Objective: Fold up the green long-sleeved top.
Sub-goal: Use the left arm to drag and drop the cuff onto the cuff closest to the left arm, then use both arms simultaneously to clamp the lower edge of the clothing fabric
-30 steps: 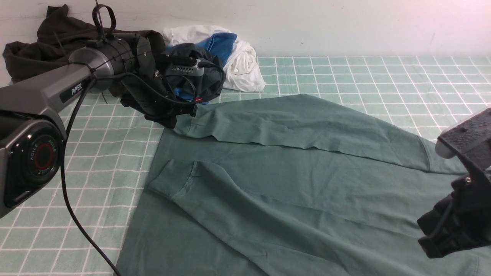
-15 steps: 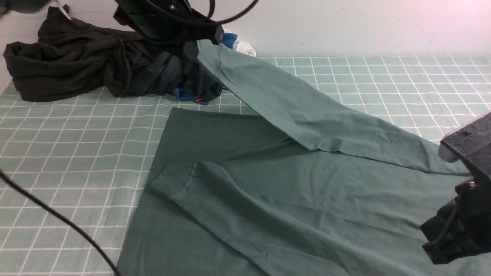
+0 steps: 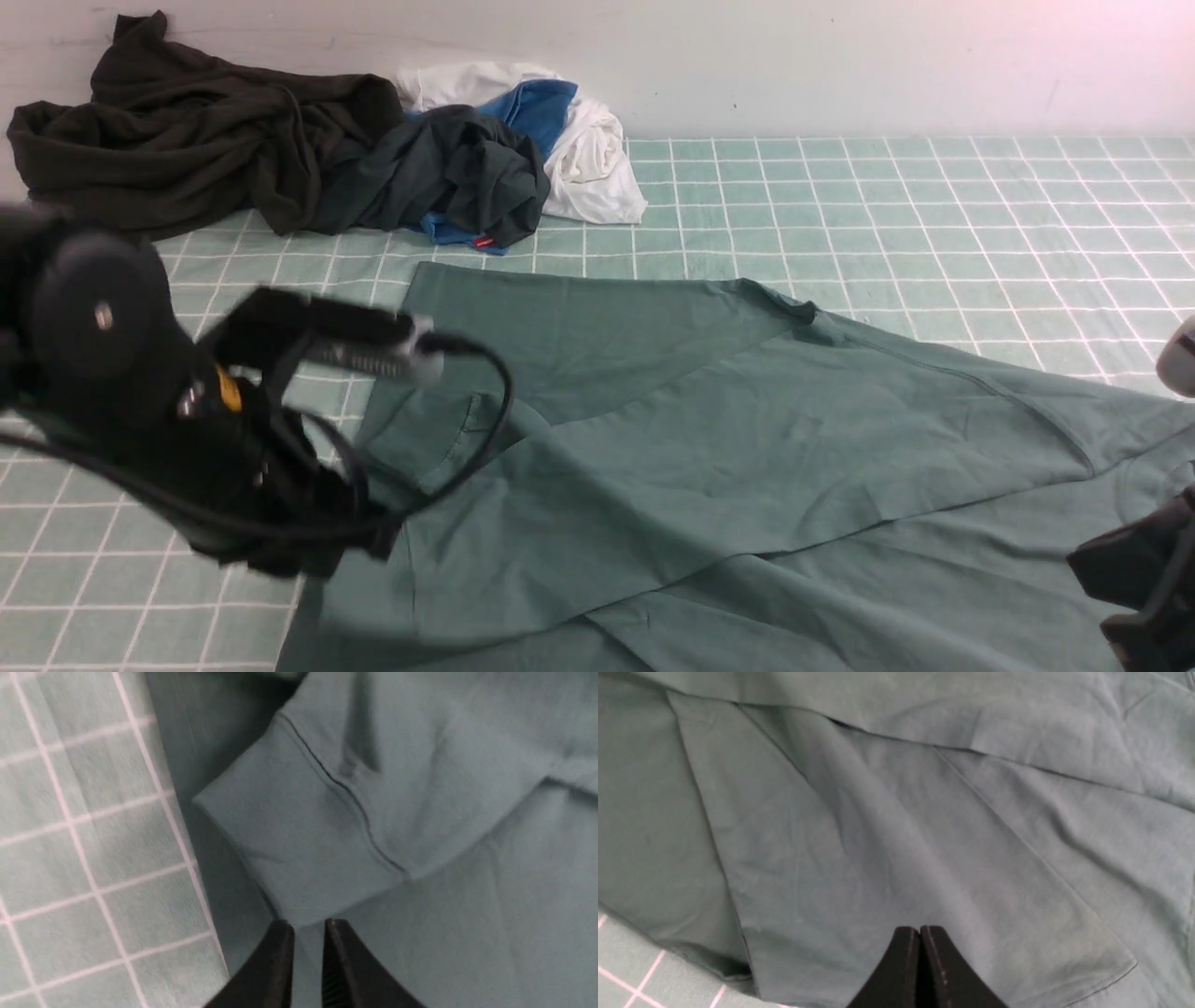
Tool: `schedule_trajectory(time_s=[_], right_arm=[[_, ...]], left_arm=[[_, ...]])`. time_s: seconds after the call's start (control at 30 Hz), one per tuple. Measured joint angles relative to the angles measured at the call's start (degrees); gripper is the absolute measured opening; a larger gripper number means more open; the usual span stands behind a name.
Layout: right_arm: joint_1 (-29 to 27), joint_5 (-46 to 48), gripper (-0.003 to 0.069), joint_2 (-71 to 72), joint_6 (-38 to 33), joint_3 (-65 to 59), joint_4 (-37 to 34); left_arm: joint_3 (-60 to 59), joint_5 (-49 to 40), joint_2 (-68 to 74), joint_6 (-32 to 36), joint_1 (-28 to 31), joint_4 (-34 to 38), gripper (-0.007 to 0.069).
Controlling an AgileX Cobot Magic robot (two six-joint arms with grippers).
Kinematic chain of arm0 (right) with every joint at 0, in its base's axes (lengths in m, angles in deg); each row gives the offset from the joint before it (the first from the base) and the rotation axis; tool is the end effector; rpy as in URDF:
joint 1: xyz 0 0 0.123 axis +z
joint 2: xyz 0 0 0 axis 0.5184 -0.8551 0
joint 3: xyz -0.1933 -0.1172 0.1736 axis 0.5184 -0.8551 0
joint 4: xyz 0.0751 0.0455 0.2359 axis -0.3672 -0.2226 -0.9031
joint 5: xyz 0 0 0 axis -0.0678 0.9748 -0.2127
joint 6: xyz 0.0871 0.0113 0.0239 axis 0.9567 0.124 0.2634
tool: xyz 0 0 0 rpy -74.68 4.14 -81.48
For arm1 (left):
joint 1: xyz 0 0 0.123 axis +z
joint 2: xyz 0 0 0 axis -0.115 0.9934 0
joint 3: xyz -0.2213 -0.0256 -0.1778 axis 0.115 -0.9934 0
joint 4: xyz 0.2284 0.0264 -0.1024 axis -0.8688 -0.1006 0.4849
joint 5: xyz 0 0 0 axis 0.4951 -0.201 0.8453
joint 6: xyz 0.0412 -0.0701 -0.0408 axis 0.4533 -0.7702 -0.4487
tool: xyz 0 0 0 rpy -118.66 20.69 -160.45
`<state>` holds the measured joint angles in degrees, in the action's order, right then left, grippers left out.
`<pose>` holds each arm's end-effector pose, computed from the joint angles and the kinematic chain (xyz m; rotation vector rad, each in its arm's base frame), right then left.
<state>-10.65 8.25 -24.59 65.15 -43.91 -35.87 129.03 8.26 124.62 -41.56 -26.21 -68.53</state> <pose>0.1450 0.0635 0.2982 -0.6192 2.6244 0.2107 0.2257 -0.0889 0.2359 0.4174 2.8461 -0.2053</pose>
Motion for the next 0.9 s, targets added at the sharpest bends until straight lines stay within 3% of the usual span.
schedule_trajectory(time_s=[0.13, 0.27, 0.43, 0.5, 0.63, 0.9], right_arm=[[0.0, 3.1, -0.0016, 0.0, -0.2, 0.3, -1.0], [2.6, 9.4, -0.0016, 0.0, -1.6, 1.4, -3.0], [7.8, 10.6, -0.0016, 0.0, -2.9, 1.4, -4.0], [9.0, 10.6, -0.0016, 0.0, -3.0, 1.4, -3.5], [9.1, 9.9, -0.0016, 0.0, -3.1, 1.4, -2.7], [9.1, 8.6, -0.0016, 0.0, -3.2, 1.4, -2.7]], left_arm=[[-3.4, 0.8, -0.2, 2.8, 0.0, -0.8, 0.0296], [-1.2, -6.9, -2.0, 10.7, -1.6, -2.5, 0.0453], [-3.6, -12.6, -2.4, 21.7, -9.5, -1.5, 0.0482], [-7.5, -11.7, -1.6, 28.1, -14.5, -1.8, 0.0482], [-14.4, -4.4, 0.5, 34.3, -20.6, -5.9, 0.0482], [-17.0, 6.2, 4.1, 32.5, -21.9, -11.8, 0.0479]])
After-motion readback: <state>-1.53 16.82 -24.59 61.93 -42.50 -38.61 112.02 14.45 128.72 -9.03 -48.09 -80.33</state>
